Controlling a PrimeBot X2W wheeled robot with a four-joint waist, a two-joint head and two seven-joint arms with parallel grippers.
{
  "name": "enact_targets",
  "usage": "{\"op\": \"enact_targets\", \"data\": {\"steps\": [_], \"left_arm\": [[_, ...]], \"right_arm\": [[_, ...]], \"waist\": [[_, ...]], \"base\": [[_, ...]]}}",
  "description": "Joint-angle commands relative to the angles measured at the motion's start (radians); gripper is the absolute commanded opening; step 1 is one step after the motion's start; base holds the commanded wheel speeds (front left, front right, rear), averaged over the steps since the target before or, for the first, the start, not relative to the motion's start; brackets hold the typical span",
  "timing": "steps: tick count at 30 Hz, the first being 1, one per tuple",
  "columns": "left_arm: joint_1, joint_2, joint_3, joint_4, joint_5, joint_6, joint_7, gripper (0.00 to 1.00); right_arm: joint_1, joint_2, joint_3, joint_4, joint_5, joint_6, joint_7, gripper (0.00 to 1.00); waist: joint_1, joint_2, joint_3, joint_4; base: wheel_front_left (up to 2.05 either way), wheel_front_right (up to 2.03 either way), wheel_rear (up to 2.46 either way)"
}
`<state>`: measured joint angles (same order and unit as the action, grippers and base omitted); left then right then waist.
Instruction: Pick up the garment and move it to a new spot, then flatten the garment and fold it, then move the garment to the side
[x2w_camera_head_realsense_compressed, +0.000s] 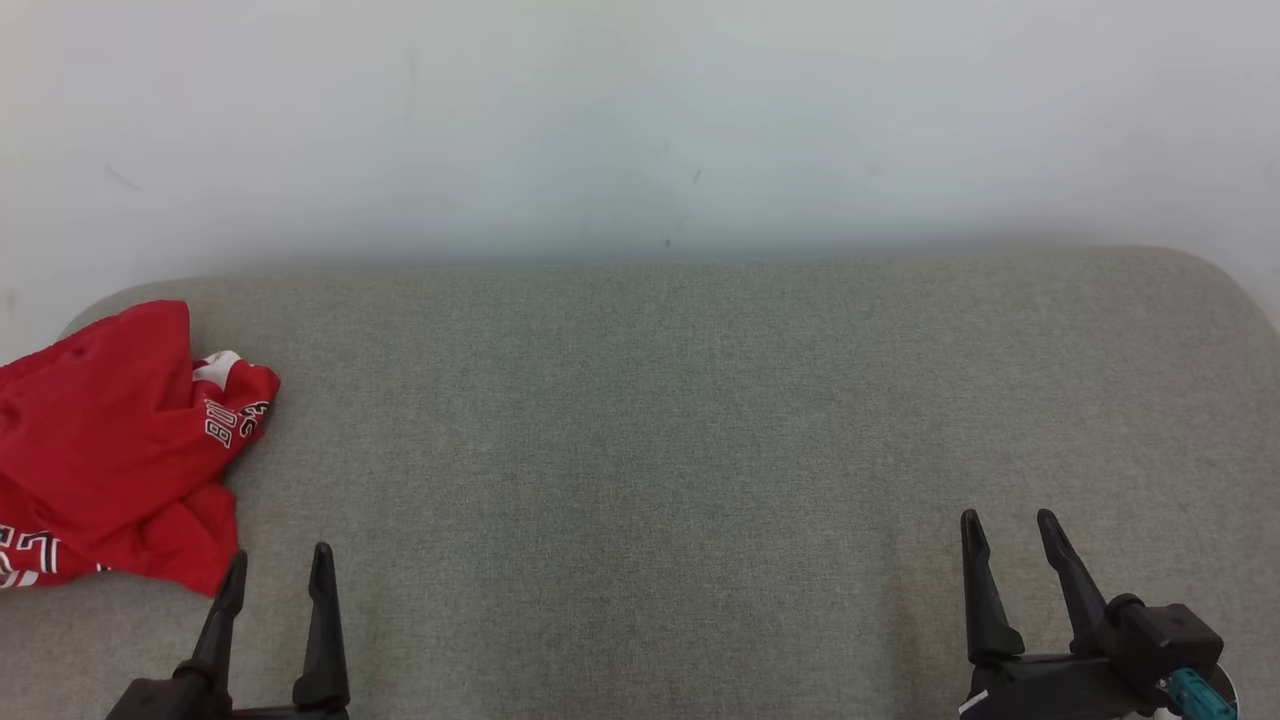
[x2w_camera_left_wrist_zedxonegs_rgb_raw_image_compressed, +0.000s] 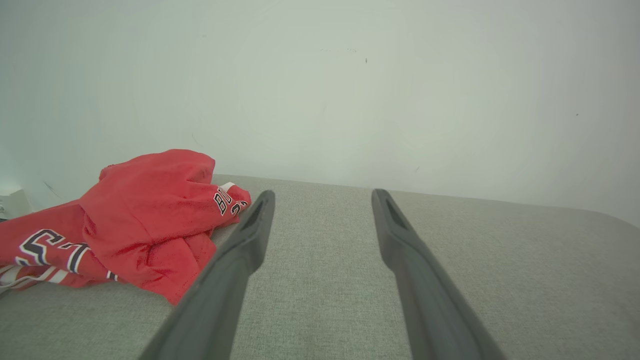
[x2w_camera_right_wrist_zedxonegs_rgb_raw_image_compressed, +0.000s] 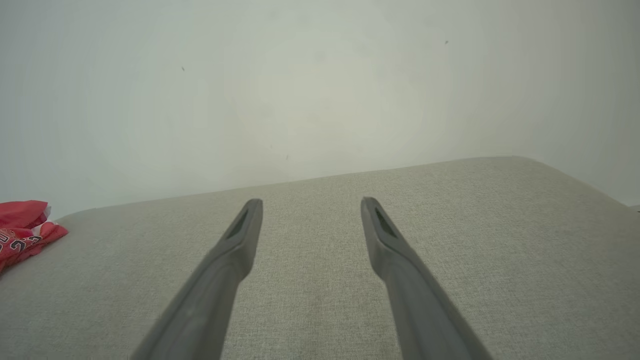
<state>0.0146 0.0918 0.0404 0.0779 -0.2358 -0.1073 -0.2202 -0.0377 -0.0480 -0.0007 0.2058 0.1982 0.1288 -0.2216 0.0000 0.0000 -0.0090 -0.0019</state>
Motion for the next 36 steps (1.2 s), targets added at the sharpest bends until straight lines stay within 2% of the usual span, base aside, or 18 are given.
{"op": "enact_targets", "data": {"steps": [1,16,21,36], "left_arm": [[0.007,0.006,0.001,-0.008,0.022,-0.005,-0.010,1.00],[0.020,0.022,0.014,0.029,0.109,-0.006,-0.036,1.00],[0.027,0.020,0.018,0.021,0.115,0.001,0.002,1.00],[0.035,0.025,0.036,-0.036,0.064,0.019,0.089,1.00]], "right_arm": [[0.009,-0.003,-0.001,-0.007,-0.021,0.003,-0.009,1.00],[0.023,-0.003,-0.009,-0.011,-0.105,0.003,-0.037,1.00],[0.027,-0.004,-0.011,-0.018,-0.131,0.003,-0.034,1.00],[0.042,-0.003,-0.028,-0.061,-0.061,0.003,0.019,1.00]], "waist": [[0.0000,0.0000,-0.001,0.001],[0.0000,0.0000,-0.013,0.001],[0.0000,0.0000,-0.017,-0.002],[0.0000,0.0000,-0.017,0.001]], "base": [[0.00,0.00,0.00],[0.00,0.00,0.00],[0.00,0.00,0.00],[0.00,0.00,0.00]]}}
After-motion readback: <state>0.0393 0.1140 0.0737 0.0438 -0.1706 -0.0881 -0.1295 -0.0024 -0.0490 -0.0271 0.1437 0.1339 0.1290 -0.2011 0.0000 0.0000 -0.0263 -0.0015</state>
